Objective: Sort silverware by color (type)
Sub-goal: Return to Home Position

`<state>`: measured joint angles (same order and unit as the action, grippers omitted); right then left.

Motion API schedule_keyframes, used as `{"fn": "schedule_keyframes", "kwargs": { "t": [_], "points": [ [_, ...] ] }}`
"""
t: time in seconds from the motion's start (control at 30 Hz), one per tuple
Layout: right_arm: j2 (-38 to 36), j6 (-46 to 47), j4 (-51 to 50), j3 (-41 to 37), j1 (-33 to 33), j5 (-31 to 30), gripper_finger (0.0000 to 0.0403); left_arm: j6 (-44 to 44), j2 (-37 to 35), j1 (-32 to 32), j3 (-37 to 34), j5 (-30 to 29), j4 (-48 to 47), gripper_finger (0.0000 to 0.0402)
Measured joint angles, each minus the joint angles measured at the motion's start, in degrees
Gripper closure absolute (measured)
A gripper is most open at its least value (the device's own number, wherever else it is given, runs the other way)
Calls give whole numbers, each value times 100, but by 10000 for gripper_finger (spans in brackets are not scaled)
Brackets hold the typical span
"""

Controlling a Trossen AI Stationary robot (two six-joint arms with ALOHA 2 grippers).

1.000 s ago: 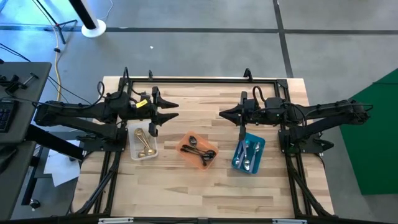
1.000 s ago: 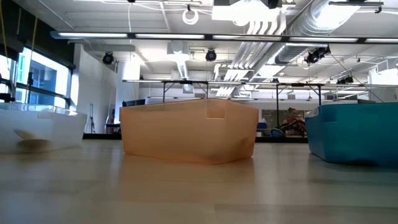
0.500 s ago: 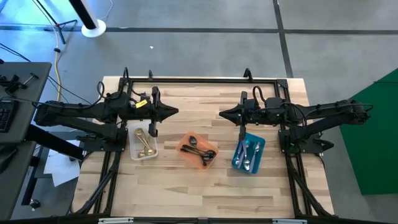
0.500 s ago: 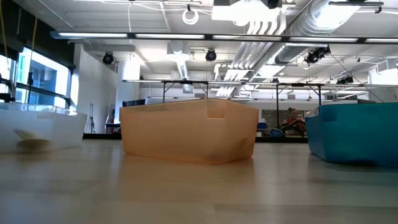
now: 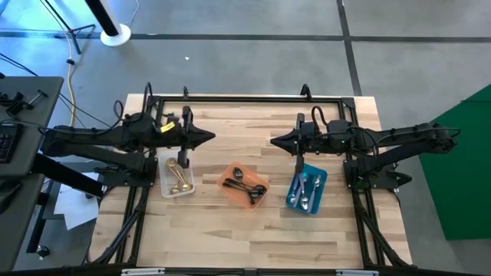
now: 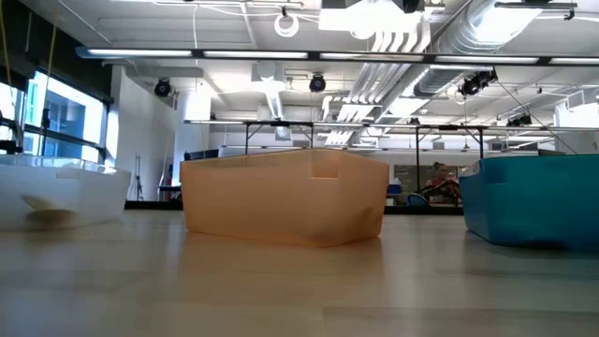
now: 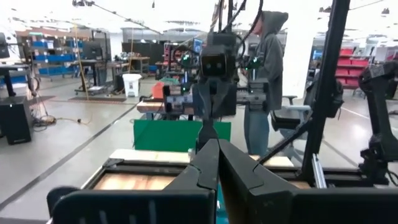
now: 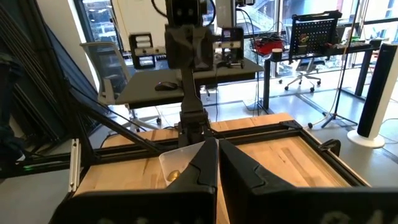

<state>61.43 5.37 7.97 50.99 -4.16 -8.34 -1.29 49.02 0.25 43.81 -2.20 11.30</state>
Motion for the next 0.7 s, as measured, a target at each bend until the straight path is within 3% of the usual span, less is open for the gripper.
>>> {"fn": "schedule_keyframes", "kwargs": {
  "t": [0.33, 0.7],
  "points": [
    [0, 17, -11, -1, 0, 2, 403, -411, -1252, 0, -1654, 67, 922, 401],
    [0, 282, -17, -1, 0, 0, 403, -621, -2370, 0, -3018, 13, 1705, 401]
  ]
}}
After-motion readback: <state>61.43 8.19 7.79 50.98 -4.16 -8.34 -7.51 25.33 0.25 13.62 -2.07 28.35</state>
